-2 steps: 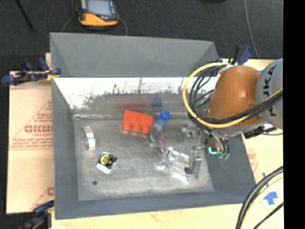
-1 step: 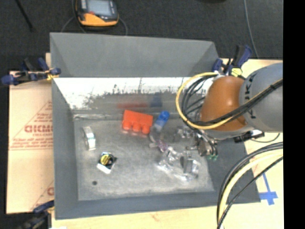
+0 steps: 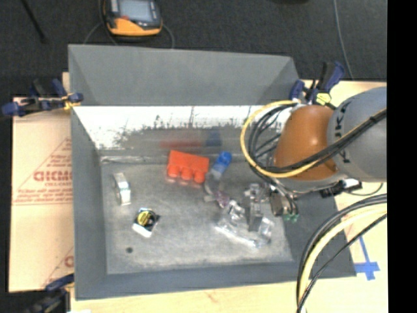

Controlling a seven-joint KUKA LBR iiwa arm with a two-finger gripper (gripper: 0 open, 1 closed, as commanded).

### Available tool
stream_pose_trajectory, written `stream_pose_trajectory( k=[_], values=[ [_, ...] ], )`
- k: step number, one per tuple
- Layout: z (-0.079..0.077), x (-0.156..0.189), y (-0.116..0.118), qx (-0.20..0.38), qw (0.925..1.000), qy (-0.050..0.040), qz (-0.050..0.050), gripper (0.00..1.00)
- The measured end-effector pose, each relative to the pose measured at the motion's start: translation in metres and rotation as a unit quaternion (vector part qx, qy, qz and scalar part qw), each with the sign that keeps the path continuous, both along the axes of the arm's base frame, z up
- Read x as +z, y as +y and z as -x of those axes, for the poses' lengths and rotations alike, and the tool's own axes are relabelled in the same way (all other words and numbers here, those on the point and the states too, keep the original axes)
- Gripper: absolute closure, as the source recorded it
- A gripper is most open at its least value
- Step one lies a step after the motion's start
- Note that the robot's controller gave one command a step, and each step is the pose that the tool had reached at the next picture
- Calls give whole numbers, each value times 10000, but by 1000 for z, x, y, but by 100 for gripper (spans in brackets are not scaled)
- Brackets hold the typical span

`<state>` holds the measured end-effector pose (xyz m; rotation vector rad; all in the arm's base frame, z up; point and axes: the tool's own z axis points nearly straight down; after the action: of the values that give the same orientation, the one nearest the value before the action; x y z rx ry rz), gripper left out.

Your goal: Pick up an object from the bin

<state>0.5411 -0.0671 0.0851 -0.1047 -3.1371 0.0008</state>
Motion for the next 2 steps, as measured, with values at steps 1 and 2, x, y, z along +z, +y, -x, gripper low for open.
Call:
stream_pose_trajectory(
  k=[1,2],
  values=[
    [-3,-1,0,3,10000,-92,12,0],
    [0,0,0,10,10000,-1,3,100]
  ],
)
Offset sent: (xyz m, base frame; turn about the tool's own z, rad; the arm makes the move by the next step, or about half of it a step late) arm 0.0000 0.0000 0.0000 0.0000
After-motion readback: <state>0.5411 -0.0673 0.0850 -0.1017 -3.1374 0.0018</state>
